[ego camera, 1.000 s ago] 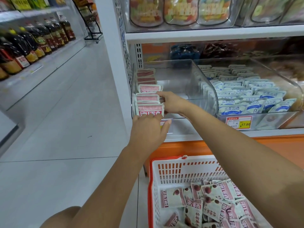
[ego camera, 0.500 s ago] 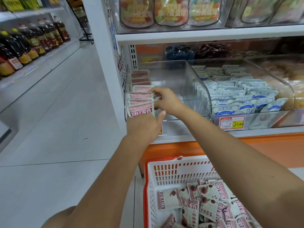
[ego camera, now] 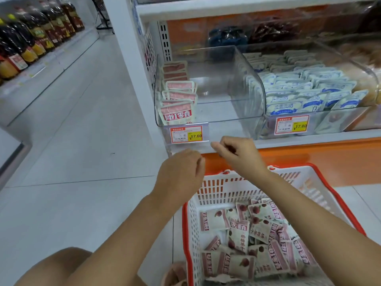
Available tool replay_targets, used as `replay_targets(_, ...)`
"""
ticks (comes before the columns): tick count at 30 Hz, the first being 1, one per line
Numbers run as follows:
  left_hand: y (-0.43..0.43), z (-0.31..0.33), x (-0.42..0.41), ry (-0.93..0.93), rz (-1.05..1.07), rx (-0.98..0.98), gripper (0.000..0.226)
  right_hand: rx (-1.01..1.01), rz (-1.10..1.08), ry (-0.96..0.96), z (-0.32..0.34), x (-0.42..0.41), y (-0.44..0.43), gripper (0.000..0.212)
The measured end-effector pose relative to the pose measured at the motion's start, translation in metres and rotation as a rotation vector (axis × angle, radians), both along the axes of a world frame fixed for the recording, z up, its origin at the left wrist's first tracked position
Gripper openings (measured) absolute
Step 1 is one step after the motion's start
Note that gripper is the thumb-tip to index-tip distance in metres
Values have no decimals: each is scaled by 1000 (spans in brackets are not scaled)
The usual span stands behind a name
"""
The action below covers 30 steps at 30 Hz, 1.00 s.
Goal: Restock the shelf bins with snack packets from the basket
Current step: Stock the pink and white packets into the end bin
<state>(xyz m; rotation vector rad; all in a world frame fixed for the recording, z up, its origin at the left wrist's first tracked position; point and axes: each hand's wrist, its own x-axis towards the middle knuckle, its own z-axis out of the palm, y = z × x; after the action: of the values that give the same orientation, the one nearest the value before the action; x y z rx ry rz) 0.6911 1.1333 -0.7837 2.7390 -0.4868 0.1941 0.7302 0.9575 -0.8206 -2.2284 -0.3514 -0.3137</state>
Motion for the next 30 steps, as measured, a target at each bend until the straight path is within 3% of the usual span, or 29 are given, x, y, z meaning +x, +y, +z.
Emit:
replay_targets(3, 0, -36, -8, 327, -79, 188, 25, -194, -61, 370, -76, -15, -27, 41)
replay_targets(6, 9, -69, -13, 646, -115, 343, 26, -405, -158, 791, -150, -40, -61, 22)
replay_targets(9, 13, -86, -15, 789, -148, 391, 23, -582, -146, 1024, -197, -83, -84, 9)
replay_targets(14, 9, -93, -9, 814, -112, 391, 17, -726, -111, 1183, -224, -116, -84, 26)
replay_targets(20, 5, -92, -2, 781, -126, 435, 18, -1273, 105, 1065, -224, -124, -73, 56)
replay_targets(25, 8, -93, -3, 811, -115, 439, 29, -1129, 304, 1274, -181, -105, -74, 64)
replay_targets(30, -9, -76, -4, 754, -142, 332, 53, -873, 285, 1156, -94, -72, -73, 27)
